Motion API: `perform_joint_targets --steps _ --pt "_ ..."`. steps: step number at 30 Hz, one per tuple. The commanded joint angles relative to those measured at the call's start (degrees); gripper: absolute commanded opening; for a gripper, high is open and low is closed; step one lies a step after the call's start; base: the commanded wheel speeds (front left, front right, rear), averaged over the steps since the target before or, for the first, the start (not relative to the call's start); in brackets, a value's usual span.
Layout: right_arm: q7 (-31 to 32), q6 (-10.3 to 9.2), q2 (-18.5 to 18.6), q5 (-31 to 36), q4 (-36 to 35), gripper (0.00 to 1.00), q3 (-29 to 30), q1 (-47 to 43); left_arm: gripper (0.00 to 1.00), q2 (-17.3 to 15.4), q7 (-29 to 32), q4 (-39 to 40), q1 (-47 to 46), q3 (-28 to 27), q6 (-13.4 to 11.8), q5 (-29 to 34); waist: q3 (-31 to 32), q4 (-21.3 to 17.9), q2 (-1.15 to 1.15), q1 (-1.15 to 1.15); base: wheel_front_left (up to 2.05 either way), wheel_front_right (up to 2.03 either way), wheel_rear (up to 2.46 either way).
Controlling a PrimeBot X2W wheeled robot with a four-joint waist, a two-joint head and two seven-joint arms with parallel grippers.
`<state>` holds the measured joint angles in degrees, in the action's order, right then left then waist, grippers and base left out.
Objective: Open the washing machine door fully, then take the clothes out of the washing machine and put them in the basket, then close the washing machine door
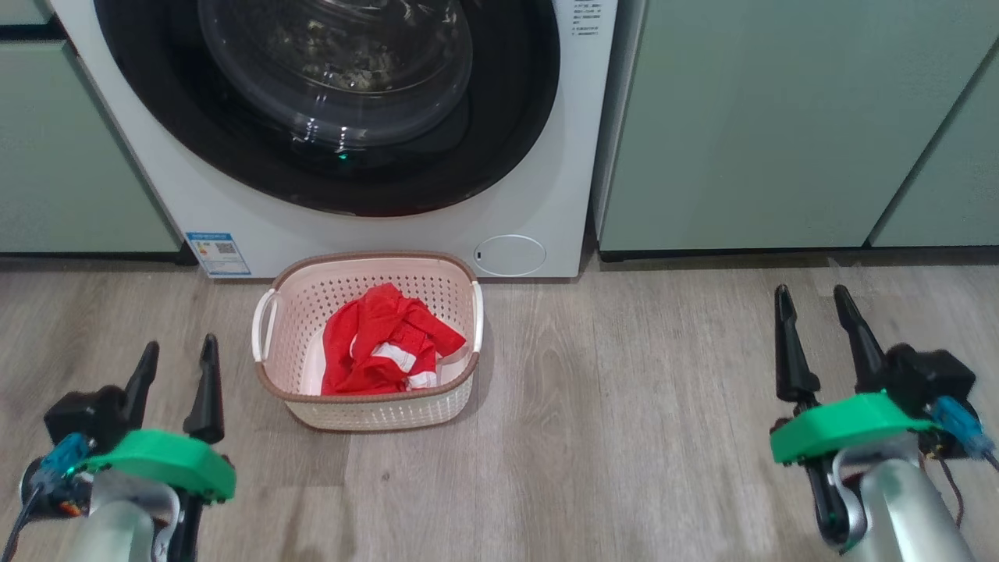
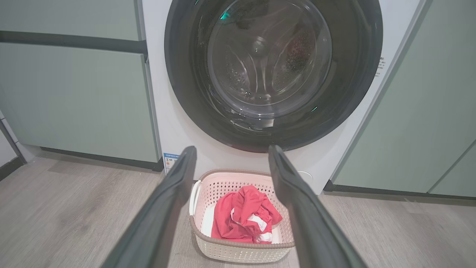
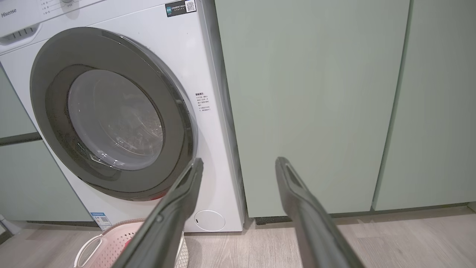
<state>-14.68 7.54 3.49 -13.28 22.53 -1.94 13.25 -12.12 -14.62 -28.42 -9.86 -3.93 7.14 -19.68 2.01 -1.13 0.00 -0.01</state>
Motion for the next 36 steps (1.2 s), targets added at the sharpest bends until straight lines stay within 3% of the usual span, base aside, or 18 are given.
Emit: perform_joint_targets --steps 1,14,36 --pt "-0.32 -0.05 -0.51 0.66 -3.12 1.00 -0.99 0.37 1.00 -1.30 -0.38 1.95 -1.65 -2.63 0.35 0.12 0.13 -0.32 0.00 0.01 0.00 0.00 0.00" --pt "-0.32 -0.05 -0.54 1.18 -6.52 1.00 -0.21 -4.80 1.00 -0.41 -0.38 1.93 -0.03 -3.61 0.35 0.75 0.59 -0.57 0.00 0.01 0.00 0.00 0.00" --pt "-0.32 -0.05 -0.60 1.04 -5.86 1.00 -0.08 -5.80 1.00 -0.63 -0.38 0.53 -0.22 -3.09 0.35 0.44 0.66 -0.51 0.00 0.01 0.00 0.00 0.00"
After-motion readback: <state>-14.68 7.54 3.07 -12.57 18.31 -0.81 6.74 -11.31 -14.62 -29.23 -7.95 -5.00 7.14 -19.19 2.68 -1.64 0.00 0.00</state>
